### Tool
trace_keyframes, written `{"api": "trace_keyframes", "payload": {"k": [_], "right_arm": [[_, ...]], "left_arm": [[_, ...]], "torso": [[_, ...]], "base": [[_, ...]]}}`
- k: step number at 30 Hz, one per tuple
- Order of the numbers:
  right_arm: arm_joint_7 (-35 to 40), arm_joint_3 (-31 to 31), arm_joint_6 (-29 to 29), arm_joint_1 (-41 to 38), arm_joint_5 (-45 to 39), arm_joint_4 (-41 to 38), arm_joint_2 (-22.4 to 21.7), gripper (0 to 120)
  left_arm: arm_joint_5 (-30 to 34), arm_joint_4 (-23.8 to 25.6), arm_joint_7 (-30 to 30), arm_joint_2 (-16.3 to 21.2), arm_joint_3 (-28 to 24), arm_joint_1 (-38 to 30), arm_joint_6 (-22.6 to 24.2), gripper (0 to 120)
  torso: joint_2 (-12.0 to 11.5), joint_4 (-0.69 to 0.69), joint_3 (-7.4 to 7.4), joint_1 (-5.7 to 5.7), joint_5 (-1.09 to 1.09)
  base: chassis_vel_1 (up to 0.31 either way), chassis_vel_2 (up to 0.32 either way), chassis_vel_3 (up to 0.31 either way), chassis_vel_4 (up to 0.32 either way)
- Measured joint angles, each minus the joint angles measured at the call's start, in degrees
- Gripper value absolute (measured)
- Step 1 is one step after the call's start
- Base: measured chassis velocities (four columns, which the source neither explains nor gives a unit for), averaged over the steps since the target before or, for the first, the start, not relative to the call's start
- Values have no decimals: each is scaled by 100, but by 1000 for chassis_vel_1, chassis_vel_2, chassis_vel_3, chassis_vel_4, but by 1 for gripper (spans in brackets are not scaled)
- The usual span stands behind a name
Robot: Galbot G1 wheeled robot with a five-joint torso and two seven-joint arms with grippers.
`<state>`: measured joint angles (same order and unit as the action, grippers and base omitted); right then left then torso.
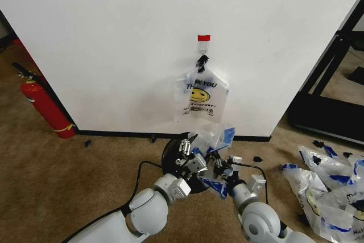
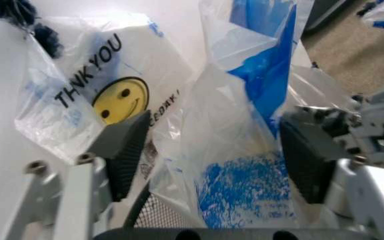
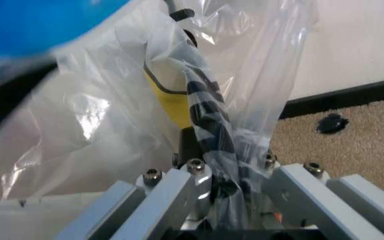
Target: Pick up the garbage bag from the wall and place it over the trash bin.
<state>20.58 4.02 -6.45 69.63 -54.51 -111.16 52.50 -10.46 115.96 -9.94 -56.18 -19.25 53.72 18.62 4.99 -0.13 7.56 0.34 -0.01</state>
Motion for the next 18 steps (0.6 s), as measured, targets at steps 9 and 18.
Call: {"api": "trace_keyframes", "payload": {"k": [9,18], "right_arm": [[-25,19,9,37,58,36,9,0],[-371,-47,13,155,26,-36,-100,0]], "left_arm": [[102,-1,-81,26,197,15,-259,30],[148,-109,58,96,555,5,-516,0]], "torso": [[0,0,0,0,1],[0,0,0,0,1]], "base": [[0,0,0,0],[0,0,0,0]]}}
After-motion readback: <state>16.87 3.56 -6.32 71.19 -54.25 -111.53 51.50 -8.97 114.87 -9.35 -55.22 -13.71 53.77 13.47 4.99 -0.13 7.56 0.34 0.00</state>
